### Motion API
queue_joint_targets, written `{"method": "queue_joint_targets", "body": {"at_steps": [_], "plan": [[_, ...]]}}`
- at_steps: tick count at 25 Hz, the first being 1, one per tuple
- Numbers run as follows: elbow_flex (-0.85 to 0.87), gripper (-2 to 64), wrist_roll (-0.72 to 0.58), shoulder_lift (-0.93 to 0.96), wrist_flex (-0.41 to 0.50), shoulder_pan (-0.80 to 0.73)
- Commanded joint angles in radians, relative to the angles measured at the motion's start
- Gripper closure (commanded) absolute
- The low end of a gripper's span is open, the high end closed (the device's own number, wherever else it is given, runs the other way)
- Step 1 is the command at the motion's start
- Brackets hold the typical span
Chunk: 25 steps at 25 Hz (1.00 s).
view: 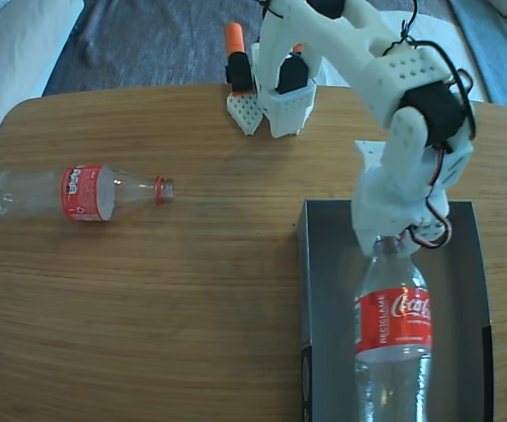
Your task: Grasp the bottles and put them in the box.
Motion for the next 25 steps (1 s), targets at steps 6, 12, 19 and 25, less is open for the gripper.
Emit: {"method": "queue_joint_targets", "body": {"at_steps": [6,12,19,25], "plan": [[0.006,61.7,0.084,0.035,0.009,-0.008],[0.06,61.7,0.075,0.049,-0.005,-0.009],[0.173,61.7,0.072,0.118,-0.048,-0.018],[0.204,61.7,0.072,0.121,-0.064,-0.011]]}}
